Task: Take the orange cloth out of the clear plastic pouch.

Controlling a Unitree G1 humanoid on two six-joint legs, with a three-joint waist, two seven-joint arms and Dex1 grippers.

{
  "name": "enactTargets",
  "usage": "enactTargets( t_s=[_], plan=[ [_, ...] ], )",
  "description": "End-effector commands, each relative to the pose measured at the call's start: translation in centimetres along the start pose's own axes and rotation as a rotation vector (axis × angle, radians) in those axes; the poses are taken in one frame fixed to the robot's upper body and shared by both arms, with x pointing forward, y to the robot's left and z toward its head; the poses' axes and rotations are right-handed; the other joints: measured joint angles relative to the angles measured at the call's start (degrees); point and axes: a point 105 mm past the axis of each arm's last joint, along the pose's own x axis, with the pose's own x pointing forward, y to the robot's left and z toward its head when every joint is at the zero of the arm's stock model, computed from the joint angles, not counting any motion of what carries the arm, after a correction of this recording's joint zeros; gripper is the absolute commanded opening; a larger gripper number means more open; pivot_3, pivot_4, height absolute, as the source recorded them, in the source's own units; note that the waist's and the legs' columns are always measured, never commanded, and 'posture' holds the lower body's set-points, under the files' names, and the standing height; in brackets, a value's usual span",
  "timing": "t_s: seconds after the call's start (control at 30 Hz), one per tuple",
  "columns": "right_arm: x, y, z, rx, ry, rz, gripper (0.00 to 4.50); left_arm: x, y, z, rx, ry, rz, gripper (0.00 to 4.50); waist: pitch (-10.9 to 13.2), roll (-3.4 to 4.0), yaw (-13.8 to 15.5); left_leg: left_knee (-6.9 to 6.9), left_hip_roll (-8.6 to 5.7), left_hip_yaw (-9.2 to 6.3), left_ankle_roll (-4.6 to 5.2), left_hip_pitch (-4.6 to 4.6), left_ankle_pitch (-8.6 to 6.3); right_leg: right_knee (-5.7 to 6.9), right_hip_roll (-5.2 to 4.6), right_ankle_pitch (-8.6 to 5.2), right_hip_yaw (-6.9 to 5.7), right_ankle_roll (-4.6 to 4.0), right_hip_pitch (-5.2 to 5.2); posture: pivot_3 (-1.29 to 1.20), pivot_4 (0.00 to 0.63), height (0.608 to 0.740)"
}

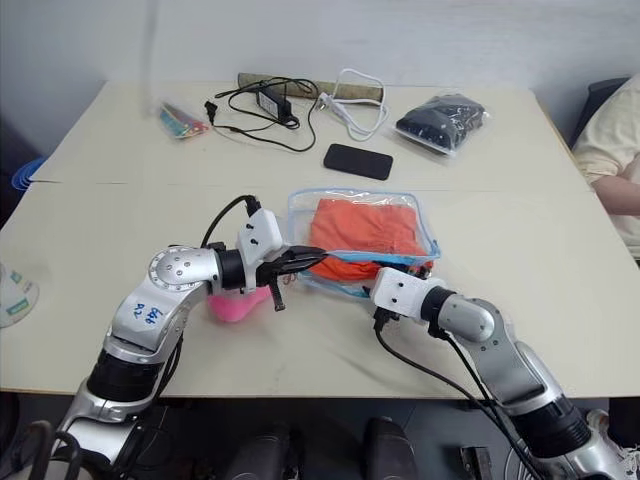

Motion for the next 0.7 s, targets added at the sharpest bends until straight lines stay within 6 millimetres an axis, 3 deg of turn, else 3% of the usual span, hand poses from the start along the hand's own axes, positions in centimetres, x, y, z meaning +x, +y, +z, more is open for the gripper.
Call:
enactTargets(
  t_s=[0.03,0.47,0.7],
  plan=[
    [0.6,-0.9,0.2,-0.084,0.005,-0.076,3.95,0.1,-0.9,1.4,0.028,-0.05,-0.024,0.0,0.0,0.0,-0.04,0.0,0.0,0.0,0.0,0.0,0.0,0.0,0.0,0.0,0.0,0.0,0.0,0.0,0.15,0.74],
    [2.2,-0.5,-0.1,-0.475,0.024,0.056,3.95,0.3,-0.7,1.8,0.04,-0.061,-0.012,0.0,0.0,0.0,-0.82,0.0,0.01,0.0,-0.01,0.01,0.0,0.0,-0.01,0.0,0.01,0.0,0.01,0.0,0.15,0.74],
    [4.6,-0.9,-1.6,-0.368,0.086,0.009,3.95,0.4,0.0,2.3,0.035,-0.077,0.006,0.0,-0.01,-0.01,-1.37,-0.01,0.05,-0.02,-0.03,0.14,0.02,0.01,0.0,0.0,-0.01,0.0,0.15,0.0,0.15,0.74]
  ],
)
